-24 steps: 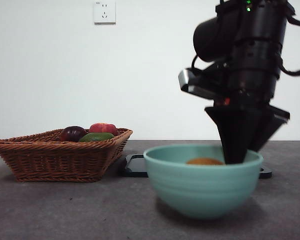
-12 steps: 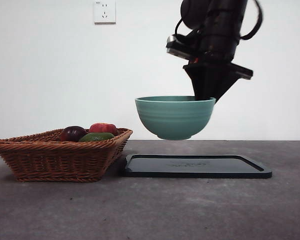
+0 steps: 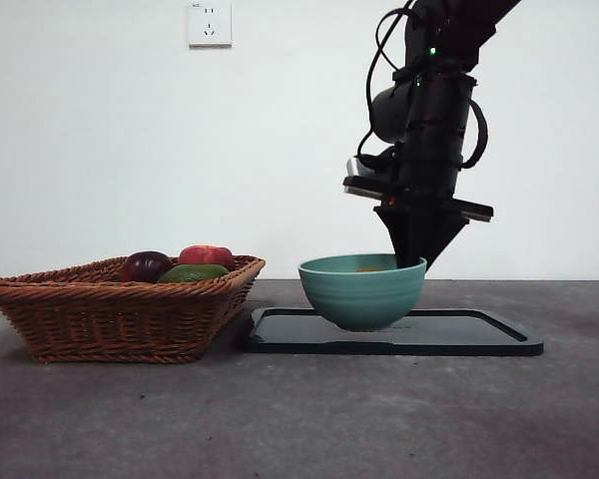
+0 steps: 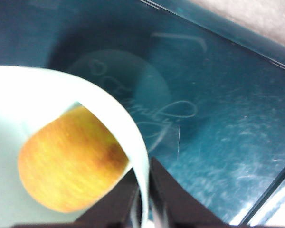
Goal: Pick up the wifruite, put it on the bowl, pick up the plate, put it on desk
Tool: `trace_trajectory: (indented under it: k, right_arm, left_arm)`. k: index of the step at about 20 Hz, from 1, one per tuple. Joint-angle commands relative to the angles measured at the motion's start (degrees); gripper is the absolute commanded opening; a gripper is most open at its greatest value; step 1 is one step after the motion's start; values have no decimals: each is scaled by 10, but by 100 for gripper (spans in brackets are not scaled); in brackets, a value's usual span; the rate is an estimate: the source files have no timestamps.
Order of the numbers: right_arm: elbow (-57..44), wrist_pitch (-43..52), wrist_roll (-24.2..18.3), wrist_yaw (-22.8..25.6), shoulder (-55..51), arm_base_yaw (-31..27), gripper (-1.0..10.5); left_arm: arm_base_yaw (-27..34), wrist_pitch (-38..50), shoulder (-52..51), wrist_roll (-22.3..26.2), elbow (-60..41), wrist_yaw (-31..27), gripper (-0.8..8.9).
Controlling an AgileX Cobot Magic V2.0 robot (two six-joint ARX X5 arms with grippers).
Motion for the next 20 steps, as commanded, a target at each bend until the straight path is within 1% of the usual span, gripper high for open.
trace_trajectory:
  k: [1, 11, 12, 14, 15, 18, 20]
  right_arm:
    - [17, 2, -8, -2, 16, 2, 9]
    - [17, -7, -5, -4, 16, 2, 11]
    - [17, -8, -4, -7, 16, 2, 33]
    - [17, -9, 0, -6, 16, 2, 220]
    - [17, -9, 0, 3, 16, 2, 291]
    - [42, -37, 8, 29, 3, -9, 350]
    - [80, -71, 8, 29, -24, -10, 439]
  left_arm:
    - [-6, 6, 0, 1, 7, 0, 531]
    - [-6, 6, 0, 1, 7, 0, 531]
    - [-6, 6, 0, 1, 7, 0, 531]
    - [-6, 6, 0, 1, 7, 0, 531]
    - [-6, 6, 0, 1, 7, 0, 531]
    - [-6, 6, 0, 1, 7, 0, 531]
    - [-6, 6, 0, 1, 7, 0, 531]
